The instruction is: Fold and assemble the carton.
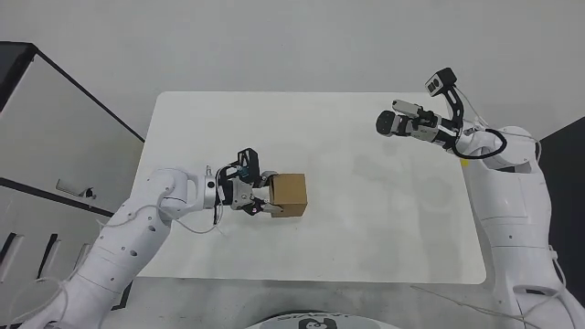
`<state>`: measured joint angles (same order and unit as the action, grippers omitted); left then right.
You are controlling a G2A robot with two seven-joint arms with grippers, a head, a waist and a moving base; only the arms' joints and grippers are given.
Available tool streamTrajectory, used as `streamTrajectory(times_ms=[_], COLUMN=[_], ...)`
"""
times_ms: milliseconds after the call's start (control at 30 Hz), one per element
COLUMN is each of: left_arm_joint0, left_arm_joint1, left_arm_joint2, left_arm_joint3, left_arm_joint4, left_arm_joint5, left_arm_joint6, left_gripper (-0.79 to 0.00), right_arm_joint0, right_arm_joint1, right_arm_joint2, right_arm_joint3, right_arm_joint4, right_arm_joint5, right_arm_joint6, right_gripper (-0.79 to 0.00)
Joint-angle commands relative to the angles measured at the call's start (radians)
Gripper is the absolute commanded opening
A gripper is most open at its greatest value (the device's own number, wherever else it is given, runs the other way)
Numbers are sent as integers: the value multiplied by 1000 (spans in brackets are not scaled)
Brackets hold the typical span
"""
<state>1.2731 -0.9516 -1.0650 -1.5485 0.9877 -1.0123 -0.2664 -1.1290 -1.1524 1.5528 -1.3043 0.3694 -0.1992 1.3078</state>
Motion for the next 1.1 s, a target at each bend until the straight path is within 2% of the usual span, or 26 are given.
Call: streamTrajectory(times_ms=[0,133,267,400,567,700,967,1067], left_arm_joint0=[0,-8,-46,-96,-165,-193,-193,-188], left_arm_joint1=[0,-4,-19,-40,-67,-83,-83,-87], left_arm_joint2=[0,18,62,113,184,222,222,228], left_arm_joint3=[0,2,30,102,198,277,277,277], left_arm_joint4=[0,42,141,246,373,394,394,403], left_arm_joint5=[0,0,0,8,35,13,13,46], left_arm_joint6=[0,18,120,260,384,522,522,521], left_gripper=[-785,-785,-785,-785,-785,-785,-785,-785], right_arm_joint0=[0,0,0,0,0,0,0,0], right_arm_joint1=[0,0,0,0,0,0,0,0], right_arm_joint2=[0,0,0,0,0,0,0,0], right_arm_joint3=[0,0,0,0,0,0,0,0], right_arm_joint4=[0,0,0,0,0,0,0,0], right_arm_joint5=[0,0,0,0,0,0,0,0], right_arm_joint6=[0,0,0,0,0,0,0,0], right_gripper=[0,0,0,0,0,0,0,0])
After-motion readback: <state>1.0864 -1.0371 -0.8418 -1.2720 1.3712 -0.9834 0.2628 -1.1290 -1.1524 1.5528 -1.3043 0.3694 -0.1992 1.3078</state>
